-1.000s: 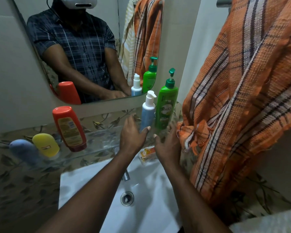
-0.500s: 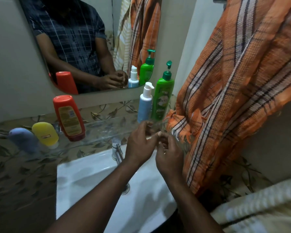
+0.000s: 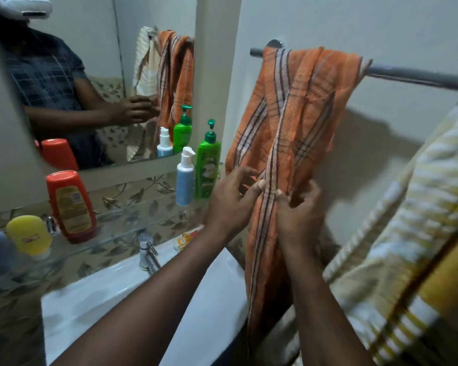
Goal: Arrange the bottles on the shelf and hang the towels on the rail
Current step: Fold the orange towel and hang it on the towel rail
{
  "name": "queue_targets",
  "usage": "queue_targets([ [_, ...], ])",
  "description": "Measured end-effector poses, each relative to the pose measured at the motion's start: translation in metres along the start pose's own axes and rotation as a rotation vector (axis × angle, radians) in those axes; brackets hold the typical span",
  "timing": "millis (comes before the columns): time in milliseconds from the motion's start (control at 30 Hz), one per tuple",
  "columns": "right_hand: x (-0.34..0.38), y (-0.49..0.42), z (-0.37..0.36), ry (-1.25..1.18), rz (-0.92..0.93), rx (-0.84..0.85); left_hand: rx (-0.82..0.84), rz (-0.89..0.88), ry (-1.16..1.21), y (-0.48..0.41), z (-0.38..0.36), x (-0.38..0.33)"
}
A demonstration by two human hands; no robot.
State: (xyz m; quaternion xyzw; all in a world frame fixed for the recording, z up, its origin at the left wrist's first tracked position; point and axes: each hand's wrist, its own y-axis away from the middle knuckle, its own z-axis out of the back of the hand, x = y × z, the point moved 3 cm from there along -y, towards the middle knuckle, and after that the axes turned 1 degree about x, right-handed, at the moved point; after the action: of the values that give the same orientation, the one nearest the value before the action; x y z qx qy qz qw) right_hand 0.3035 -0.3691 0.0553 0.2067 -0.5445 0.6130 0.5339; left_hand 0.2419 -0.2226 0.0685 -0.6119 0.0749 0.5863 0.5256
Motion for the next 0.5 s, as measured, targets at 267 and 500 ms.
queue_targets([
  [267, 0.004, 0.063, 0.014, -0.059, 0.257, 0.221, 0.113, 0.06, 0.035, 0.005, -0.004, -0.042],
  [500, -0.011, 0.116, 0.02, -0.114, 0.319, 0.718, 0.044, 0.033, -0.002, 0.015, 0.012, -0.051],
])
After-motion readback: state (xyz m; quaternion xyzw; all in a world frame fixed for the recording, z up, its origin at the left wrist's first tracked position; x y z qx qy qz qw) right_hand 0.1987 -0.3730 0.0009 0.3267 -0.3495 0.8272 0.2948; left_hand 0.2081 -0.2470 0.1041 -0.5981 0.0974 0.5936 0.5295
